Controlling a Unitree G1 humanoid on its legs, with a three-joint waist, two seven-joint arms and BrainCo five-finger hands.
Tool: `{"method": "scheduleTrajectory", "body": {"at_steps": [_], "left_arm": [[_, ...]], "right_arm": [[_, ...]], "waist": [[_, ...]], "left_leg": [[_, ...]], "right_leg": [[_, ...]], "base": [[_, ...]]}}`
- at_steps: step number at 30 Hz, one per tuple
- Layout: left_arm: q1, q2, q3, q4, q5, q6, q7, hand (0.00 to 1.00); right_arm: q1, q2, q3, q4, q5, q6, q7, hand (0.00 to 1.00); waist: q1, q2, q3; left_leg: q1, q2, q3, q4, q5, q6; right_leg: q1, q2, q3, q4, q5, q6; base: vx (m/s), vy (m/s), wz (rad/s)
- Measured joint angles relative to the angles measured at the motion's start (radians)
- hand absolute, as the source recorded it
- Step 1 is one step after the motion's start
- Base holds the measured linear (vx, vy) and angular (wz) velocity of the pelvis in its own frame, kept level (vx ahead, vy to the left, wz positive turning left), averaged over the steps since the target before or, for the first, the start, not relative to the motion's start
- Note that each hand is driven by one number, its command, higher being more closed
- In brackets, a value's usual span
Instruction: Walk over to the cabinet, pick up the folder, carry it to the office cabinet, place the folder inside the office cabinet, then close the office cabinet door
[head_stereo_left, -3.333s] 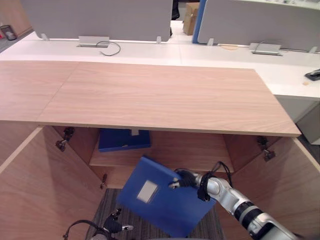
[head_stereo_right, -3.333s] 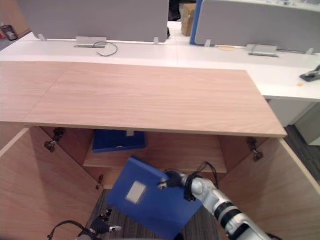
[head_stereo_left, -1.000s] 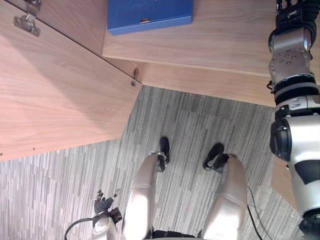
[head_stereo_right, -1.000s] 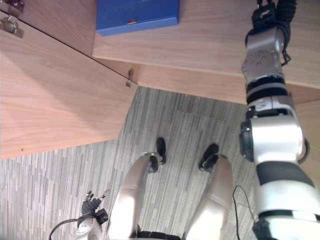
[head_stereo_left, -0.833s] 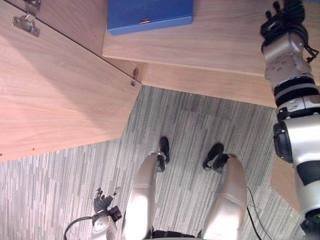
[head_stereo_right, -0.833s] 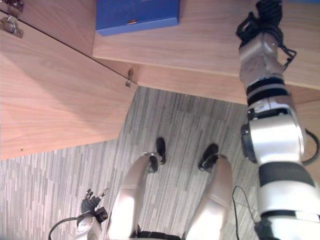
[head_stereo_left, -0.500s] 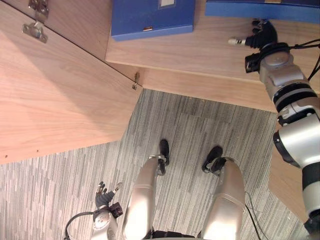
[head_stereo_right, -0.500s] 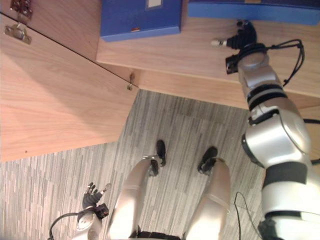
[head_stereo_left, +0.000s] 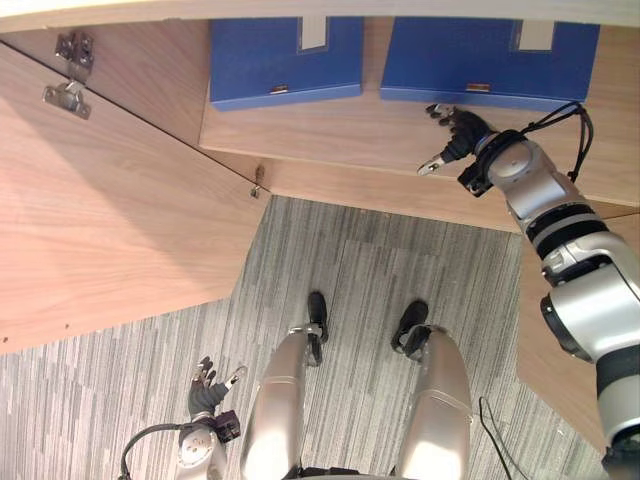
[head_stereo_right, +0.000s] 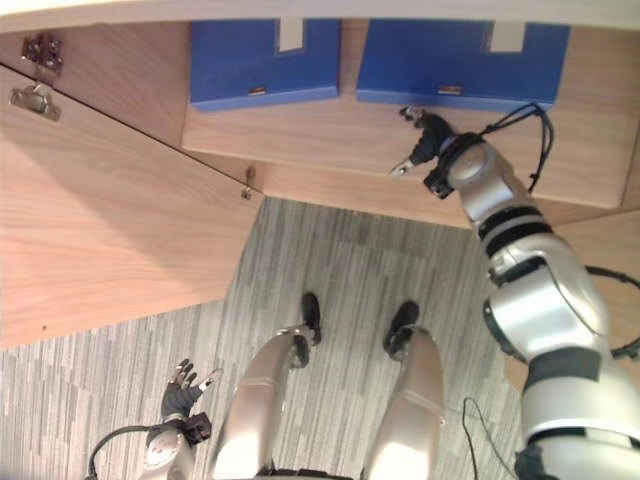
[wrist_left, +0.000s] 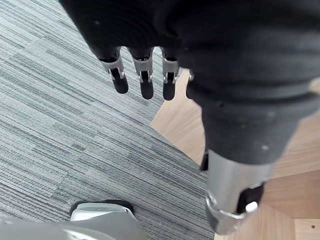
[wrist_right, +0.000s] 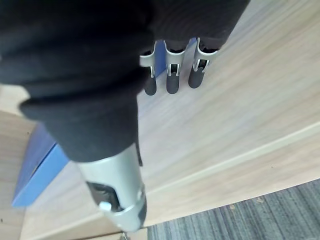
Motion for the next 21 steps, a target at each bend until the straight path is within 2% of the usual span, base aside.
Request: {"method": "scheduleTrajectory", "body": {"at_steps": [6,10,12,15,17,21], "left_arm": [[0.0,0.0,0.011,0.004,-0.005,-0.014,0.001,0.0],[0.003,0.004,0.027,0.026,-0.021,-0.024,0.004,0.0],[0.004,0.007,0.034,0.06,-0.023,-0.03,0.006,0.0],[0.003,0.012,0.07,0.09,-0.022,-0.036,0.029,0.0],[0.003,0.022,0.072,0.092,-0.018,-0.051,0.046,0.0],[-0.002,0.033,0.097,0.123,-0.017,-0.06,0.063,0.0]], "right_arm": [[0.062,0.001,0.014,-0.132,-0.09,0.002,0.049,0.0],[0.143,0.003,0.099,-0.326,-0.083,0.016,0.082,0.0],[0.192,0.045,0.126,-0.427,-0.036,0.025,0.091,0.0],[0.203,0.152,0.114,-0.528,0.036,0.007,0.024,0.0],[0.186,0.226,0.058,-0.551,0.074,-0.021,-0.03,0.0],[0.119,0.298,-0.031,-0.523,0.114,-0.049,-0.104,0.0]], "waist": [[0.008,-0.006,-0.002],[0.011,-0.019,-0.006],[0.018,-0.023,-0.004],[0.026,-0.026,-0.002],[0.049,-0.031,0.001],[0.059,-0.035,0.004]], "left_leg": [[0.015,0.012,0.005,-0.019,0.006,-0.004],[0.019,0.022,0.003,-0.033,0.009,-0.008],[0.015,0.027,-0.006,-0.024,0.007,-0.007],[-0.03,0.052,-0.032,0.041,-0.021,-0.006],[-0.054,0.054,-0.051,0.085,-0.037,-0.002],[-0.107,0.044,-0.088,0.153,-0.059,0.004]], "right_leg": [[0.01,0.017,0.001,-0.018,0.005,-0.002],[0.019,0.029,-0.011,-0.037,0.008,-0.002],[0.027,0.035,-0.021,-0.045,0.008,-0.002],[0.028,0.052,-0.046,-0.045,0.009,-0.002],[0.028,0.049,-0.057,-0.028,0.007,0.0],[0.023,0.026,-0.089,0.003,-0.007,0.008]], "base": [[0.07,0.022,-0.07],[0.08,0.029,-0.02],[0.09,0.038,0.02],[0.06,0.046,0.01],[0.01,0.059,0.12],[-0.04,0.076,0.24]]}}
